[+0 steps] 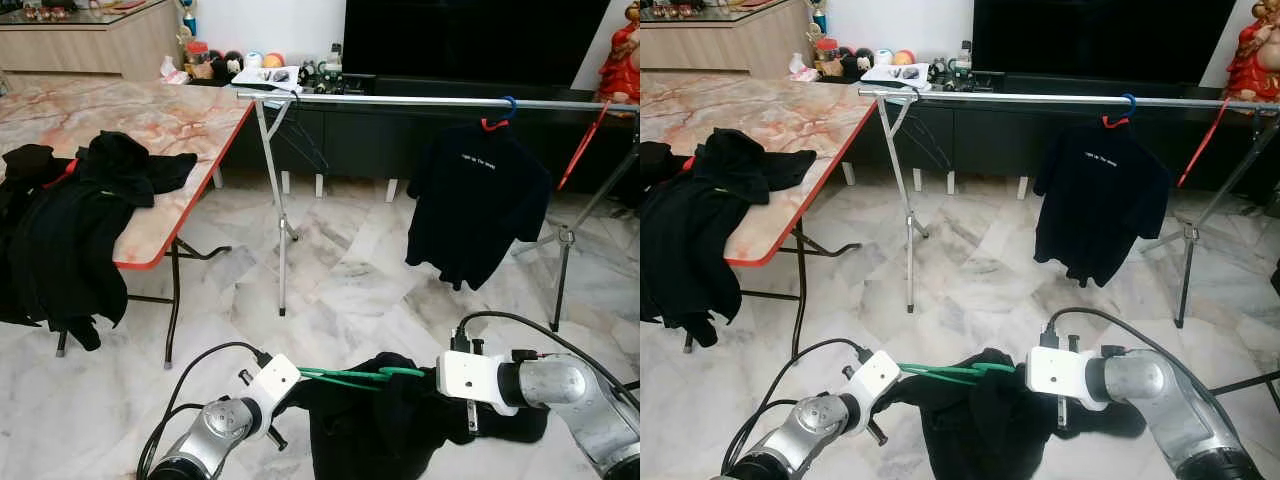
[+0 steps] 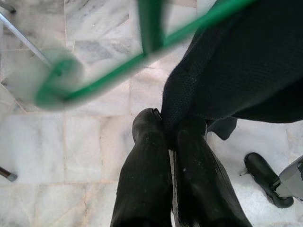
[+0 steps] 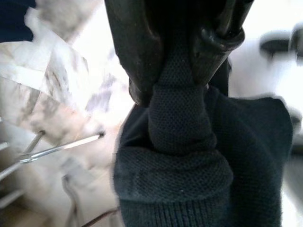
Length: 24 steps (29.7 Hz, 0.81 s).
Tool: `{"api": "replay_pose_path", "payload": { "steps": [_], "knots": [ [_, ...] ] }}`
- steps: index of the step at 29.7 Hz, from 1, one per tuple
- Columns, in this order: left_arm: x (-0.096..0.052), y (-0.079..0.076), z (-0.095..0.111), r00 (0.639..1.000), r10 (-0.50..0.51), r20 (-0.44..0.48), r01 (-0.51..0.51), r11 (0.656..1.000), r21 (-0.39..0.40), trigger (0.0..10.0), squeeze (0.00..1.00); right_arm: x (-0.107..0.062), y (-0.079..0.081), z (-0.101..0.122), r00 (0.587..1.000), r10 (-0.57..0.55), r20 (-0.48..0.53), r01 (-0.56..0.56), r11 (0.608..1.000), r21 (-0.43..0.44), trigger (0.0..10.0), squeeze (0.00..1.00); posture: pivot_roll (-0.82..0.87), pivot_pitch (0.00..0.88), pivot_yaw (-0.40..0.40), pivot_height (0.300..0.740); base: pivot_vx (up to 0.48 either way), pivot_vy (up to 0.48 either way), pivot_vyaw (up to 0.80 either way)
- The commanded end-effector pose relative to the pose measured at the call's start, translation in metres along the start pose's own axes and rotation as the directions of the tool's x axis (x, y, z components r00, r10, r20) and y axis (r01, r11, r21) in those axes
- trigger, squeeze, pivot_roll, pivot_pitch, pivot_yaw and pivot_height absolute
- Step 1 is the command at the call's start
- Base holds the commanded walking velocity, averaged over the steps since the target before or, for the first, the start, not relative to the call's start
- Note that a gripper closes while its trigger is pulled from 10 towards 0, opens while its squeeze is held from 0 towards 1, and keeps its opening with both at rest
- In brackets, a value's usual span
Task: Hang hanger
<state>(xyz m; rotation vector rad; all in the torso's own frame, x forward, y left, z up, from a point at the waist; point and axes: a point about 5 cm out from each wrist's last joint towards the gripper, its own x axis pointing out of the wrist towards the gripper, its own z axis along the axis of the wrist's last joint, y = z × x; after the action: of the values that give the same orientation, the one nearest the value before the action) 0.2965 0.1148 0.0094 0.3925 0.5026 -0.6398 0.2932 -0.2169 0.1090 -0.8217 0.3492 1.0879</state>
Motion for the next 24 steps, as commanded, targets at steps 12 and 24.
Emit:
{"api": "replay_pose_path", "payload": {
  "steps": [12, 24],
  "knots": [
    [-0.009, 0.006, -0.023, 0.996, 0.005, -0.092, -0.005, 1.000, 0.001, 0.0, 0.00, -0.053, 0.003, -0.036, 0.998, -0.010, -0.059, 0.017, 0.994, 0.106, 0.0, 0.00, 0.04, 0.082, 0.027, 0.740, 0.000, 0.000, 0.00],
    [-0.011, 0.006, -0.025, 0.995, -0.002, -0.100, 0.002, 1.000, 0.004, 0.0, 0.00, -0.071, 0.004, -0.060, 0.952, 0.007, -0.305, -0.004, 1.000, 0.011, 0.0, 0.00, 0.04, 0.088, 0.033, 0.740, 0.000, 0.000, 0.00]
  ]
}}
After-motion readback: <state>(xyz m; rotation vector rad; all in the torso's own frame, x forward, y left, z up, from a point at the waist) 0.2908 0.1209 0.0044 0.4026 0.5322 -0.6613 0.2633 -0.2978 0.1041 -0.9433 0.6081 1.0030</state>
